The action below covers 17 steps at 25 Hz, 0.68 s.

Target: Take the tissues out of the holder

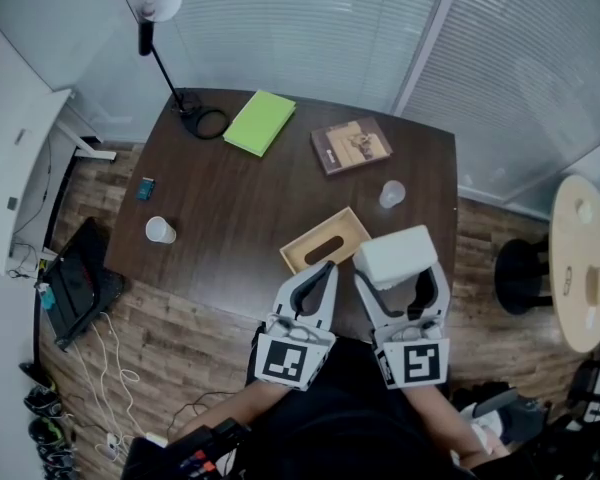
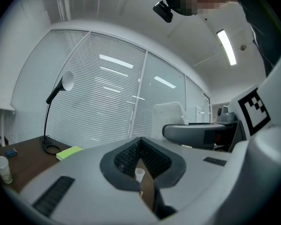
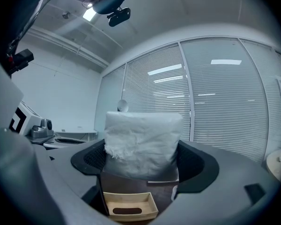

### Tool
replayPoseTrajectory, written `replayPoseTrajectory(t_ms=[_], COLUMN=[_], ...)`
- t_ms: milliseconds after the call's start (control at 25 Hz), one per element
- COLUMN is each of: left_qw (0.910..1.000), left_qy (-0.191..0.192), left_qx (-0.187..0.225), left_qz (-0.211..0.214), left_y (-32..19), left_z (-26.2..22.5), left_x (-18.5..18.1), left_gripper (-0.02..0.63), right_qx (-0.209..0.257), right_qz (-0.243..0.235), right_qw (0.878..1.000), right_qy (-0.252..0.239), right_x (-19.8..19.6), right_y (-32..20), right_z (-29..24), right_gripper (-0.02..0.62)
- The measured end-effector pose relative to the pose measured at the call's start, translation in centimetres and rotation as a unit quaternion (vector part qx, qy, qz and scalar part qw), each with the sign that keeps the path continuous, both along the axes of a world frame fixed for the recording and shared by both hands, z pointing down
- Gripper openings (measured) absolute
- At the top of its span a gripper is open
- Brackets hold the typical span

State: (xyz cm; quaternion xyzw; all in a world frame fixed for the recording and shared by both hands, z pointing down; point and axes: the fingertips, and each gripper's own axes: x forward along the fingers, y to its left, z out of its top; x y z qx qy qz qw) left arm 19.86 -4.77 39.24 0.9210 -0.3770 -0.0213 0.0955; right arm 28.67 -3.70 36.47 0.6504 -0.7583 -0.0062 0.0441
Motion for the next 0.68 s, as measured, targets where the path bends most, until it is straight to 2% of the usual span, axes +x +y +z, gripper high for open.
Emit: replayPoseTrajectory(t_ms=[240,680], left_qw=[1.0,0.9999], left_qy=[-0.001,-0.001], left_qx=[-0.004,-0.01], left_qz=[-0.003,-0.003], left_y=[-0.6,-1.8], left_z=[0.0,0.0], left_x=[-1.0,-2.7], left_gripper=[0.0,0.0], right_qx=[0.002,0.013], right_qz=[0.003,0.017], right_qw=[1.0,0.999], right_qy=[-0.001,0.04], right_x=[-0.6,-2.4], right_y=[-0.6,-1.4], right_z=[-0.1,-0.9], right_gripper=[0.46,0.46])
